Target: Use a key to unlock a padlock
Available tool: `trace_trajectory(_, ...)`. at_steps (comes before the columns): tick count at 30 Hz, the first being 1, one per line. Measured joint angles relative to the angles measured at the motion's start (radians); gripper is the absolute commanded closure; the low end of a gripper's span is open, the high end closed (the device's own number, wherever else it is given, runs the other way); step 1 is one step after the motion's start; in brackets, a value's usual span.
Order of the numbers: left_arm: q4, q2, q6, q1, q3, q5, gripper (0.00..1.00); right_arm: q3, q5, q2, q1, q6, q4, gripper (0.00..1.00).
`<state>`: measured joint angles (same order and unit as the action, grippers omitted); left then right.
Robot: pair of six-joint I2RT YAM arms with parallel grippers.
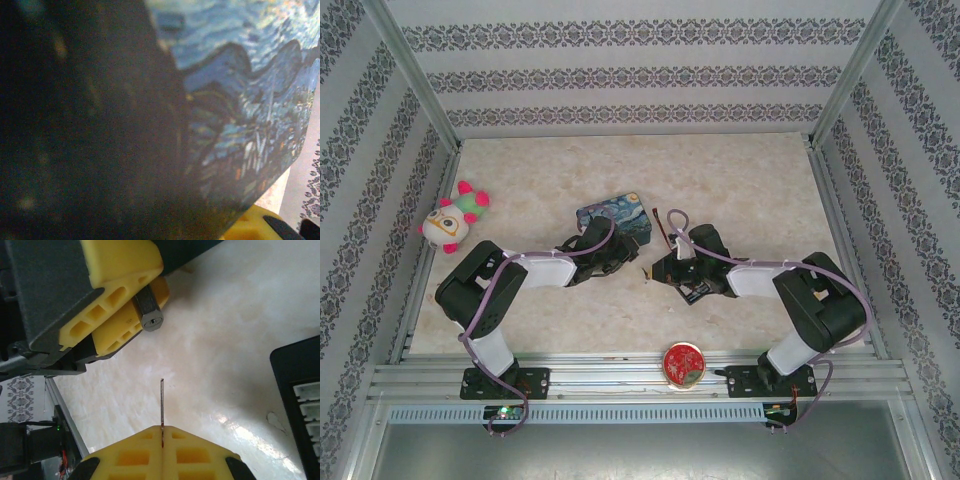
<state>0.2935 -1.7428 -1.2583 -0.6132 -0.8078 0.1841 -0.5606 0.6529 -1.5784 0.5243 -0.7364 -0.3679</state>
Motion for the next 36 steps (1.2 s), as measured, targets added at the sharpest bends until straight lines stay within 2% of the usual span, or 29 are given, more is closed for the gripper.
trace_trajectory(16, 0.0, -0.001, 0.002, 0.0, -0.001, 0.004, 0.96, -0.019, -0.052, -0.039, 0.055, -0.024, -0.087, 1.0)
trace_trajectory(36, 0.0, -0.002, 0.002, 0.0, -0.002, 0.011, 0.96, -0.02, -0.141, -0.039, 0.056, -0.022, -0.093, 1.0)
